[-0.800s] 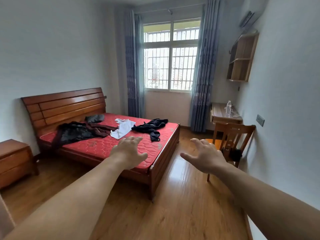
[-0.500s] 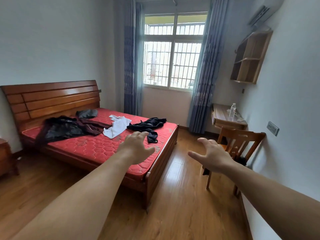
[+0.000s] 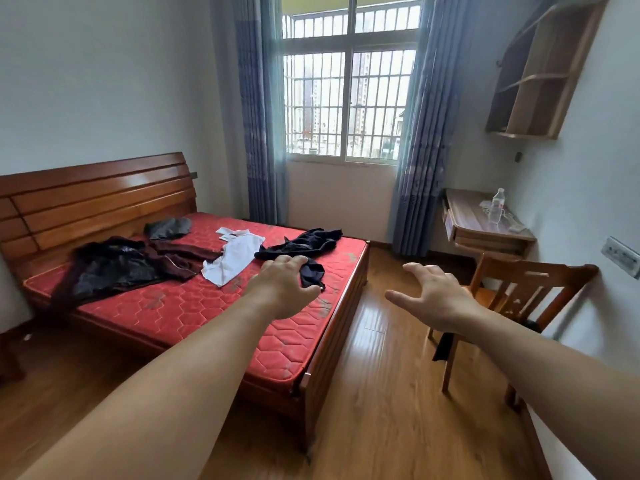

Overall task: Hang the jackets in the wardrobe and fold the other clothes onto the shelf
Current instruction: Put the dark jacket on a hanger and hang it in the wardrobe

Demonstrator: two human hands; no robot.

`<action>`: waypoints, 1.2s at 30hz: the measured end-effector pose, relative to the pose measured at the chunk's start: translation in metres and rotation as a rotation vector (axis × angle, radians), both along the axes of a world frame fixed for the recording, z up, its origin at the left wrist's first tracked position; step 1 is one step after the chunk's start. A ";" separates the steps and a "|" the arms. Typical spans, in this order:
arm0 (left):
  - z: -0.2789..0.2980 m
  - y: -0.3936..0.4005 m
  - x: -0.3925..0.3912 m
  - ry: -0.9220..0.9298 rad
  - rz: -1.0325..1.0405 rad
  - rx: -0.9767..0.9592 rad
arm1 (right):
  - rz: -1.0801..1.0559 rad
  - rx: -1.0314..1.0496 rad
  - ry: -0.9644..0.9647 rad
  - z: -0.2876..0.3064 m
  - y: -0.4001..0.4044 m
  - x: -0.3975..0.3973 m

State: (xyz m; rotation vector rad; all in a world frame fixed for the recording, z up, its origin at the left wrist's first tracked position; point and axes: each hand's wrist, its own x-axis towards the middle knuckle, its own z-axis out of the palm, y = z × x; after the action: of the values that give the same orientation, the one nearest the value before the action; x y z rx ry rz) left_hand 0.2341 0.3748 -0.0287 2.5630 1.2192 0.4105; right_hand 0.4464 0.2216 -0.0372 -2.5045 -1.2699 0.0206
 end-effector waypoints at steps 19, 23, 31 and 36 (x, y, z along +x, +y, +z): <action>-0.030 0.233 0.300 0.065 0.047 -0.038 | 0.096 -0.059 0.051 -0.038 0.249 0.299; -0.044 0.296 0.352 0.064 0.056 -0.064 | 0.132 -0.089 0.000 -0.041 0.309 0.357; -0.067 0.444 0.477 0.032 0.090 -0.166 | 0.130 -0.161 -0.036 -0.034 0.443 0.494; -0.071 0.510 0.551 0.026 0.097 -0.198 | 0.119 -0.199 -0.013 -0.040 0.512 0.569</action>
State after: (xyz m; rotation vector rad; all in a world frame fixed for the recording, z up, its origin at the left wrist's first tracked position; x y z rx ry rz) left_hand 0.7853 0.8849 -0.1000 2.3569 1.3260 0.2619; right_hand 1.0156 0.7332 -0.0769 -2.5925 -1.4873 0.1665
